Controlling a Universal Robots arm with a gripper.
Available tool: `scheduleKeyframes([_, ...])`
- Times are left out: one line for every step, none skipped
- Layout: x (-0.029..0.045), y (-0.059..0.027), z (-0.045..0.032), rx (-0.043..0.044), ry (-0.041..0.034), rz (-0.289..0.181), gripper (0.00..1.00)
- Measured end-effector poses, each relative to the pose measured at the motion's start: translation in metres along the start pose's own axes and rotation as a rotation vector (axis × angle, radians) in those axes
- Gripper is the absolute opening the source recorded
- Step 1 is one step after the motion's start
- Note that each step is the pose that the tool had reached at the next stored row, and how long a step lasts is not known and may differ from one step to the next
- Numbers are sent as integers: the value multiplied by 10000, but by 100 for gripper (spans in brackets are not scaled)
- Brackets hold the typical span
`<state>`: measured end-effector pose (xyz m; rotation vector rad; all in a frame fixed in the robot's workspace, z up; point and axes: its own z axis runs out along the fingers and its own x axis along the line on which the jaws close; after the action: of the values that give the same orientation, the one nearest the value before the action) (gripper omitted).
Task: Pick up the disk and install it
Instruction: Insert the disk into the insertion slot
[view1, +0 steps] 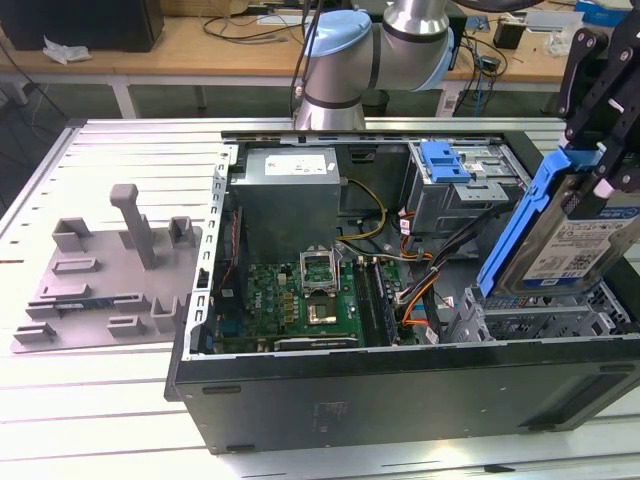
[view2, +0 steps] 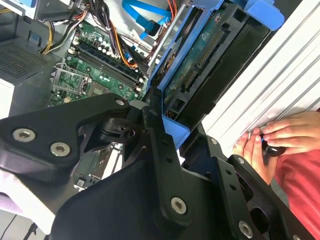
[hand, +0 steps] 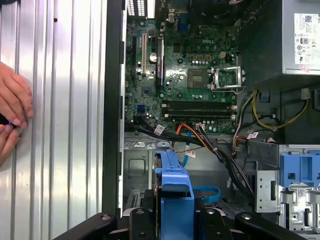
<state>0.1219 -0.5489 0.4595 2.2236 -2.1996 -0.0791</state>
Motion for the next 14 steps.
scheduleKeyframes([0, 0, 4, 0, 1, 0, 37])
scheduleKeyframes([0, 0, 8, 0, 1, 0, 37])
scheduleKeyframes([0, 0, 12, 0, 0, 1, 37])
scheduleKeyframes([0, -1, 17, 0, 1, 0, 37])
scheduleKeyframes([0, -1, 21, 0, 1, 0, 37])
scheduleKeyframes([1, -1, 28, 0, 0, 0, 37])
scheduleKeyframes([1, -1, 33, 0, 1, 0, 37])
scheduleKeyframes([1, -1, 36, 0, 1, 0, 37])
scheduleKeyframes([1, -2, 39, 0, 1, 0, 37])
scheduleKeyframes([1, -2, 42, 1, 1, 0, 37])
scheduleKeyframes([1, -2, 47, 0, 0, 0, 37])
scheduleKeyframes([1, -2, 50, 0, 0, 2, 37])
scheduleKeyframes([2, -4, 55, 0, 0, 1, 37])
scheduleKeyframes([2, -4, 59, 0, 1, 1, 37])
